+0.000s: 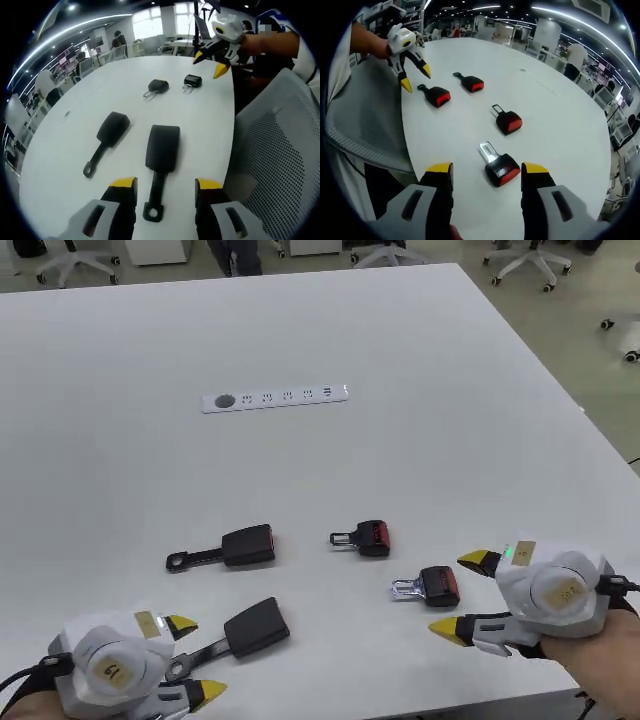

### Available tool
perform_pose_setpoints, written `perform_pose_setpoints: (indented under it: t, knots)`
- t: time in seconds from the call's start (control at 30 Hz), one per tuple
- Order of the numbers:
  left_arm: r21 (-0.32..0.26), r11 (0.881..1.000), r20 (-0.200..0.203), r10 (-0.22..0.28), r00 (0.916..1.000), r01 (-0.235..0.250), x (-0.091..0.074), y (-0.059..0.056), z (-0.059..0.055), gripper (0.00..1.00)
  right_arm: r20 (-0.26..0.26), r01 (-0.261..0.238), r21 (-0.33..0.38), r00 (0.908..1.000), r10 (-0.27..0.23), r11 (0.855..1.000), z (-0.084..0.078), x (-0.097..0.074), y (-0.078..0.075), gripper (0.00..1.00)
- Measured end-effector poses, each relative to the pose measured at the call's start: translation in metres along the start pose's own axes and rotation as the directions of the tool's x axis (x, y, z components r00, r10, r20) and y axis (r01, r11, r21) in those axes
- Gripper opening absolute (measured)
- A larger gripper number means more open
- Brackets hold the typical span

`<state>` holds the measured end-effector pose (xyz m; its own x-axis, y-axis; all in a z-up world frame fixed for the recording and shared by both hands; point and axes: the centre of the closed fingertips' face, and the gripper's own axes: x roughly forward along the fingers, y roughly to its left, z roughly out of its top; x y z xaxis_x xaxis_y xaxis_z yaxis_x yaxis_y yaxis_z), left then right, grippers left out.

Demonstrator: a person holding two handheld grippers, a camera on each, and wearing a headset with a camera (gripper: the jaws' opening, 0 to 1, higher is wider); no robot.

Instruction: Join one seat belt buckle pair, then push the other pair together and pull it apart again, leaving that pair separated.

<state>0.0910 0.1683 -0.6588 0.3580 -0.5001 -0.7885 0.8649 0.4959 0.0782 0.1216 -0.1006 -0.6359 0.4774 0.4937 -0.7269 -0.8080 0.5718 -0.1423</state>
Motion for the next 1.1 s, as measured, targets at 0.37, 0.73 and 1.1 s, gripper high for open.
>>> perform_pose_setpoints:
  t: [0.37,0.73,1.1]
  knots:
    - [0.061,0.997,-0.047,-0.052,0.9975,0.055,0.031,-0.006,0.009,0.47,-0.095,-0.068,-0.116,0.9938,0.057,0.991,-0.015,0.025,-0.015,0.42]
    - [0.185,0.971,-0.142,-0.127,0.9816,0.152,0.049,-0.003,0.015,0.41,-0.165,-0.143,-0.140,0.9791,0.120,0.980,-0.025,0.035,-0.021,0.37]
    - [0.273,0.933,-0.190,-0.186,0.9642,0.233,0.056,-0.005,0.017,0.35,-0.215,-0.225,-0.126,0.9571,0.194,0.966,-0.036,0.041,-0.019,0.33]
